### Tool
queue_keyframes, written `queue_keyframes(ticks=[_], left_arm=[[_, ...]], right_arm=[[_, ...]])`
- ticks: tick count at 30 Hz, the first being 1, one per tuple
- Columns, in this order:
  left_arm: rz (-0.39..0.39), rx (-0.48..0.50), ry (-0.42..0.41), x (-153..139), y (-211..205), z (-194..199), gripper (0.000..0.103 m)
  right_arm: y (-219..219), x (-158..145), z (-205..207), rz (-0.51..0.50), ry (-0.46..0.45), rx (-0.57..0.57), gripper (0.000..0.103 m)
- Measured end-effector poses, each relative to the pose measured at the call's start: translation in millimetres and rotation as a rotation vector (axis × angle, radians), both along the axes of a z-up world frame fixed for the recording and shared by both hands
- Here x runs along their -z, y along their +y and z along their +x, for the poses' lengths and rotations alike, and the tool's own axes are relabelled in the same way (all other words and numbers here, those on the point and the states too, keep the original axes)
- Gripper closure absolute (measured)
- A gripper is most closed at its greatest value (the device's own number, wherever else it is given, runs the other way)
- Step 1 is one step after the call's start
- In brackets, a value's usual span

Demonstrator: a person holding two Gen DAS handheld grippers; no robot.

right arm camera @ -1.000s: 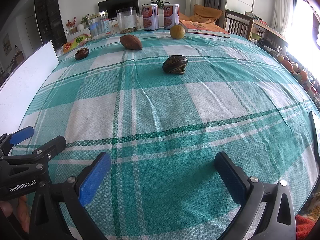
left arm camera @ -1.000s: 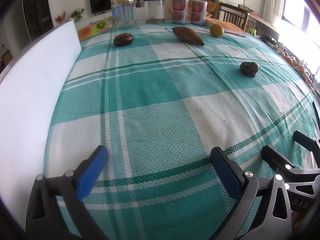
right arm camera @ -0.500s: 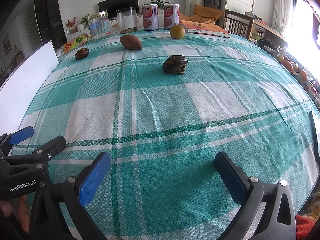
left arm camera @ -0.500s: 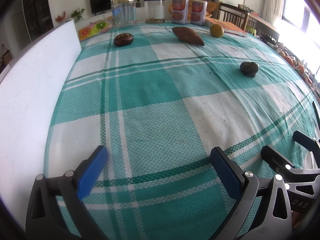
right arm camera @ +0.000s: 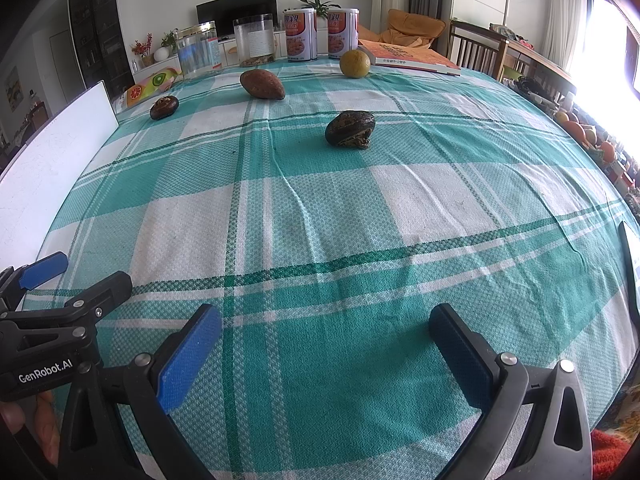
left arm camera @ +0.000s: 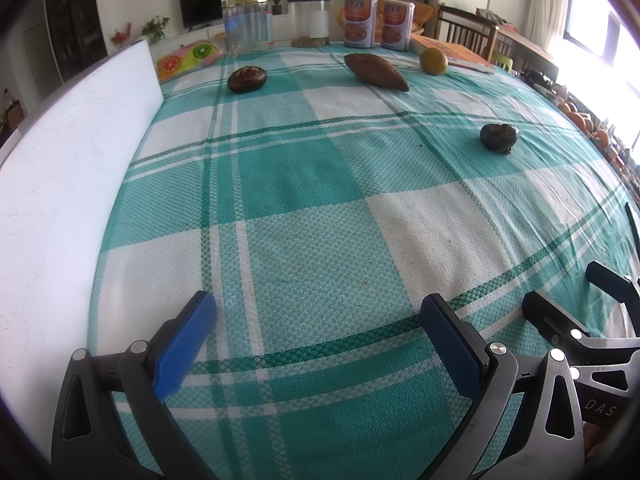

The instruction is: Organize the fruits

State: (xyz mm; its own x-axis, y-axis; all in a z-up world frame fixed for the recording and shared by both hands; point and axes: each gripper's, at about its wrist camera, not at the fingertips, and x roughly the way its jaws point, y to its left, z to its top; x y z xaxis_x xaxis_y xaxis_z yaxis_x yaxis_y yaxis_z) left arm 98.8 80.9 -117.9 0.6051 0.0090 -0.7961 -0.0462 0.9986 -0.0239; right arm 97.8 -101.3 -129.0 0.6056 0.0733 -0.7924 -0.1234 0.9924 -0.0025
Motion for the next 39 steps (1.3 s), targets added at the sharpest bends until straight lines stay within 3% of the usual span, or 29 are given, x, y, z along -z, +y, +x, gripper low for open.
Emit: queue_keyframes(ticks=[13, 15, 18, 21, 24, 29, 32, 34, 36, 37, 38, 39], left_arm=[[-0.012, 0.016, 0.020, -1.1, 2.6, 1.0, 0.001], [-0.075, -0.023, 0.029, -8.7, 11.0, 5.8, 0.002], [-0.183, -0.115, -0.031, -32.2, 27.0, 25.6, 0.002], [-0.259, -0.205, -0.053, -47.2, 42.7, 69.1, 0.002], [-0.311, -0.288, -0.039, -38.5, 65.7, 125.5, 0.002], [-0.185, -0.333, 0.004, -18.5, 92.4, 202.8, 0.003], [-0.110, -0.313, 0.039, -8.4, 97.4, 228.2, 0.003], [-0.091, -0.299, 0.013, -6.7, 97.9, 233.5, 0.004], [-0.079, -0.282, -0.007, -5.5, 98.0, 235.4, 0.018], [-0.069, -0.273, 0.002, -3.2, 98.5, 235.4, 0.046], [-0.020, -0.267, -0.007, -4.5, 95.3, 234.1, 0.054], [0.009, -0.257, -0.003, -4.4, 93.1, 232.4, 0.054]], right_arm=[[-0.3, -0.2, 0.3, -0.001, 0.001, 0.000, 0.000], [-0.2, -0.2, 0.3, -0.001, 0.001, 0.000, 0.000], [0.0, -0.2, 0.4, -0.002, 0.001, 0.001, 0.000], [-0.4, -0.2, 0.4, -0.001, 0.001, 0.000, 0.000], [-0.5, -0.2, 0.3, -0.001, 0.001, -0.001, 0.000], [-0.3, -0.3, 0.4, -0.002, 0.001, 0.000, 0.000], [-0.1, 0.1, 0.6, -0.004, 0.003, 0.000, 0.000], [-0.2, 0.2, 0.5, -0.006, 0.004, 0.001, 0.000], [-0.3, 0.2, 0.5, -0.006, 0.004, 0.001, 0.000], [-0.4, 0.2, 0.5, -0.006, 0.004, 0.001, 0.000], [-0.4, 0.2, 0.5, -0.006, 0.004, 0.001, 0.000], [-0.5, 0.2, 0.9, -0.007, 0.005, 0.001, 0.000]])
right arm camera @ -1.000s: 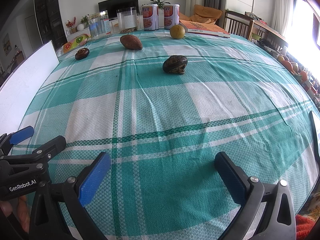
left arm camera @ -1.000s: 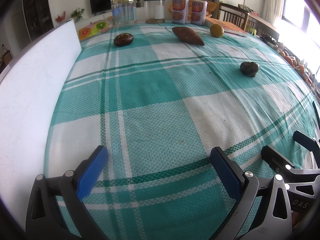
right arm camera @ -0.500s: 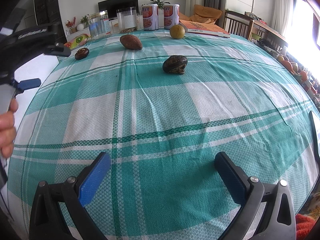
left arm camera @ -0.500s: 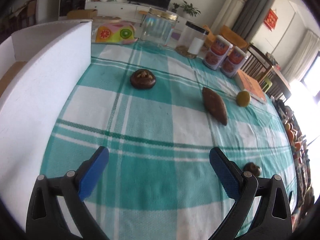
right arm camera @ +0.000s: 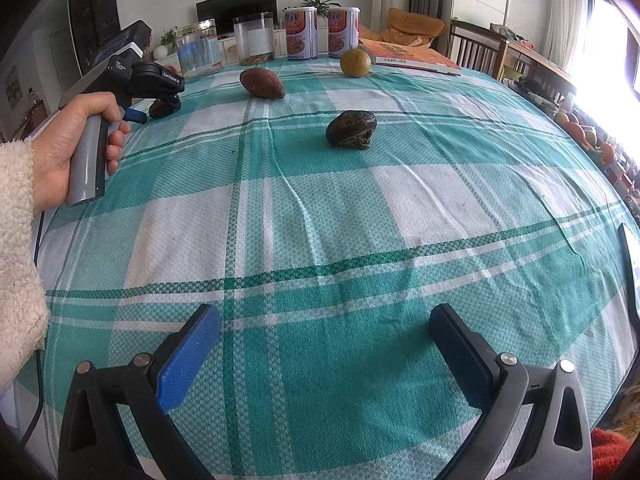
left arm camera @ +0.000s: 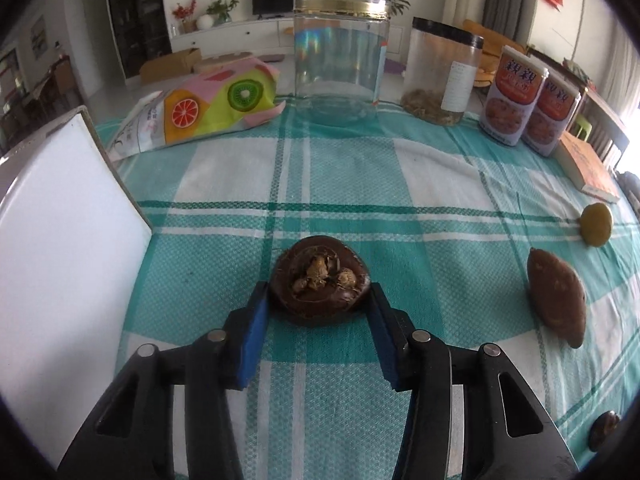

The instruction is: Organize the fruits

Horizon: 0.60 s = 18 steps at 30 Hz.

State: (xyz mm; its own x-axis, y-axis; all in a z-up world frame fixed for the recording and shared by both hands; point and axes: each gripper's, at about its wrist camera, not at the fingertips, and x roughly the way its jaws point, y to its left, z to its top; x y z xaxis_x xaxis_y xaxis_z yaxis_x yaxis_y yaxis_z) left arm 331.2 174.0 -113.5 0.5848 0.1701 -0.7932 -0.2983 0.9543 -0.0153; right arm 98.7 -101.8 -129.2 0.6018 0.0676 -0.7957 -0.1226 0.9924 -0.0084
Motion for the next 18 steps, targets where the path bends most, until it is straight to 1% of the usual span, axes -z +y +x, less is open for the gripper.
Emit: queue_keyframes(ticks=[2, 4, 5, 7, 9, 12, 15, 18], left_arm=[[0.013, 0.021, -0.010, -2.8, -3.5, -8.2, 0.054], [0.020, 0.013, -0.021, -9.5, -7.9, -20.0, 0.054], [0.000, 0.004, -0.026, -13.7, -9.4, -28.7, 0.054], [-0.063, -0.001, -0.032, -24.3, -16.3, -47.7, 0.054], [-0.111, 0.006, -0.055, -35.5, -27.4, -77.3, 0.054], [-0.143, 0.064, -0.036, -40.6, -52.0, -120.5, 0.054], [-0.132, 0.131, 0.003, -39.5, -73.8, -161.2, 0.054], [-0.110, 0.167, 0.027, -35.4, -83.4, -194.7, 0.054]], right_arm=[[-0.3, 0.0, -0.1, 0.000, 0.000, 0.001, 0.000], [-0.3, 0.0, 0.4, 0.000, 0.000, 0.000, 0.000], [-0.1, -0.2, 0.5, 0.000, 0.000, 0.000, 0.000], [-0.2, -0.1, 0.5, -0.001, 0.000, -0.001, 0.000], [-0.2, -0.2, 0.5, 0.000, 0.000, -0.001, 0.000], [-0.2, -0.4, 0.4, 0.000, 0.000, -0.001, 0.000], [-0.8, -0.7, 0.1, 0.001, -0.001, -0.004, 0.000], [-0.8, -1.1, -0.2, 0.001, -0.001, -0.004, 0.000]])
